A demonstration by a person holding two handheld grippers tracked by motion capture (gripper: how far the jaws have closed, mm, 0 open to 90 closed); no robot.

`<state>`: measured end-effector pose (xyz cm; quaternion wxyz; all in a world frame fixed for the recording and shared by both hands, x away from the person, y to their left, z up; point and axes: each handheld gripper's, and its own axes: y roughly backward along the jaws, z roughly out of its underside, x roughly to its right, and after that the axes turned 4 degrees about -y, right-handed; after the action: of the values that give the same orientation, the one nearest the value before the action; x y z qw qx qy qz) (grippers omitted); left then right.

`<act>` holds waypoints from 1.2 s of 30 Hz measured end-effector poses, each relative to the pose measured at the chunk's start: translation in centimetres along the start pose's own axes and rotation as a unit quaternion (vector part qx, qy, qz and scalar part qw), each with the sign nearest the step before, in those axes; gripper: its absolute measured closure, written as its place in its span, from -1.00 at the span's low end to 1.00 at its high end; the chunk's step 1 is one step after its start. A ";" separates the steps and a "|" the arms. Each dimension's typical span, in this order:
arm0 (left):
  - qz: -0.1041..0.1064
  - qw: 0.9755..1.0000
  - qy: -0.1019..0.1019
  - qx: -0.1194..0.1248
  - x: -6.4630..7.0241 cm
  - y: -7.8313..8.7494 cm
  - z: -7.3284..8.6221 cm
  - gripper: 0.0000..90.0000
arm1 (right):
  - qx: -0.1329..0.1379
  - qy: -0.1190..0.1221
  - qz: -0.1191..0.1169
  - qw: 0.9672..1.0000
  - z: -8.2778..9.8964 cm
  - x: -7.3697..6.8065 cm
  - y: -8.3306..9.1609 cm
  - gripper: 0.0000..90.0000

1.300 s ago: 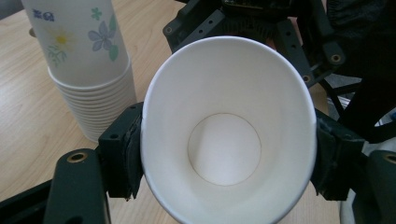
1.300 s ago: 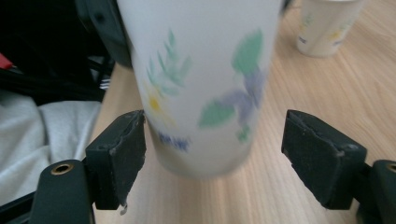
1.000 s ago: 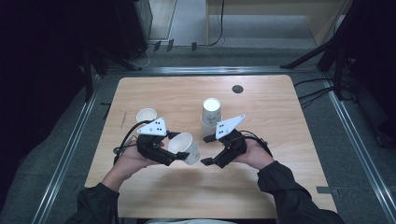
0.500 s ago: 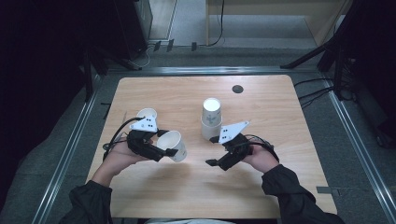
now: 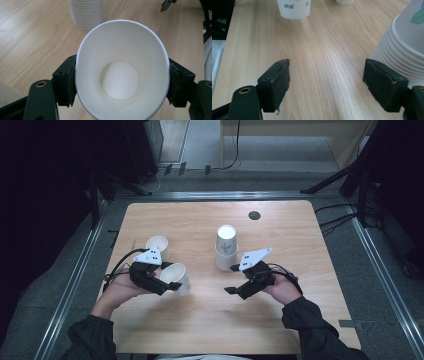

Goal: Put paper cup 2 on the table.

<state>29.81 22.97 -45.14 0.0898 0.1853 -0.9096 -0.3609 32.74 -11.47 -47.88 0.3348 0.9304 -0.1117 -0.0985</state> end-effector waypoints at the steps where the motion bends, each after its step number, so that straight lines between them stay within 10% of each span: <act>1: -0.001 1.000 -0.001 -0.002 0.0 0.0 0.2 -0.43 | 0.000 0.001 0.001 1.000 0.0 0.0 0.0 -0.51; 26: -0.046 0.998 0.025 -0.038 -2.1 1.2 3.8 -0.45 | 0.004 -0.006 0.004 1.000 0.1 0.5 -0.1 -0.51; 36: -0.088 0.993 0.055 -0.048 -3.4 1.7 4.8 -0.46 | 0.006 -0.010 -0.001 1.000 0.1 0.5 -0.1 -0.51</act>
<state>31.05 28.51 -47.54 0.1166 0.2798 -0.8650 -0.3998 33.25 -11.55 -48.06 0.3282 0.9314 -0.1148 -0.1077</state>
